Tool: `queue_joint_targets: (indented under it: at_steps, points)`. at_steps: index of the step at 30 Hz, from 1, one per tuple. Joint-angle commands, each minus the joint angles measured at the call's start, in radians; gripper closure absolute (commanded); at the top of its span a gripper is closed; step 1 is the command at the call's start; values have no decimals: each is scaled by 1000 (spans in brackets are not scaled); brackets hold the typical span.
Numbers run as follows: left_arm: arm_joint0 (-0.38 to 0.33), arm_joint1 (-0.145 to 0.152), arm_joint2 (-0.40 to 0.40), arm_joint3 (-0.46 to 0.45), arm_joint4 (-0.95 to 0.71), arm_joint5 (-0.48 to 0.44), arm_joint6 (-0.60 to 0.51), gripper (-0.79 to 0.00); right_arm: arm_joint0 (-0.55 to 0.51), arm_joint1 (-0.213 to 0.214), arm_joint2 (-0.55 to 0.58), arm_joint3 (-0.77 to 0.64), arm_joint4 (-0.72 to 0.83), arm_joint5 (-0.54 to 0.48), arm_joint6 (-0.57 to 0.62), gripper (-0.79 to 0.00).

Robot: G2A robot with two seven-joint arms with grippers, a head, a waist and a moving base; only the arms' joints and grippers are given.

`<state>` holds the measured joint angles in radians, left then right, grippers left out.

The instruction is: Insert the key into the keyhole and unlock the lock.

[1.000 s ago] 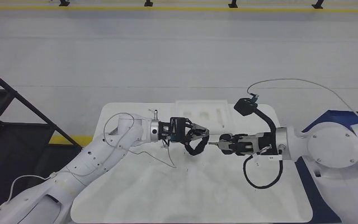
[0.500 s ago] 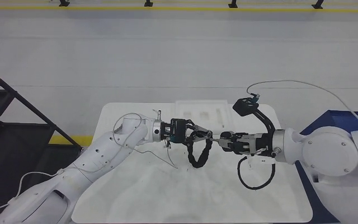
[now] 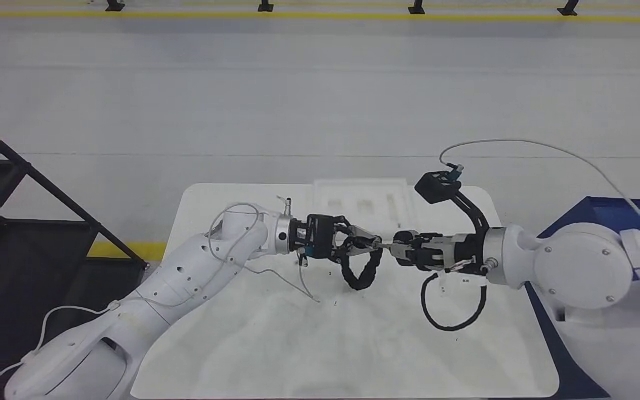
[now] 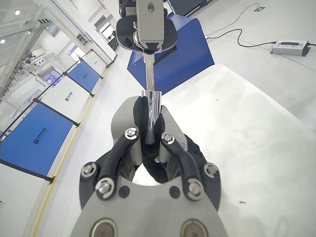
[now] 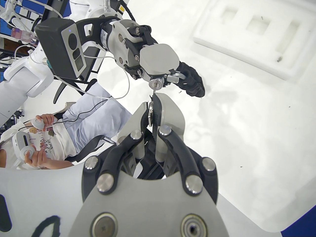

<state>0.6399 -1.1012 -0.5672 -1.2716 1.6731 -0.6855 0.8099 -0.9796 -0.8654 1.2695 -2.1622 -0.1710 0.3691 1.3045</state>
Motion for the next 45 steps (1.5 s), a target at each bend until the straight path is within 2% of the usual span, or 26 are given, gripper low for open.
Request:
queue_joint_targets:
  at_steps: [1,12,42,43,44,45]
  points:
    - [2,-1,-3,2,1,-3,1,0,1,1,-1,2,1,0,-2,0]
    - [9,-8,-22,4,15,-15,8,0,5,5,-9,8,2,4,-12,0]
    - [31,-23,-70,-35,29,-61,-65,0,49,4,-95,25,-17,61,-40,0]
    - [33,-23,-71,-35,28,-63,-67,0,51,4,-96,29,-12,62,-38,-329]
    - [34,-24,-72,-35,26,-66,-69,0,53,4,-98,33,-9,62,-37,-785]
    - [35,-24,-73,-34,23,-70,-71,0,55,4,-100,36,-3,60,-35,-785]
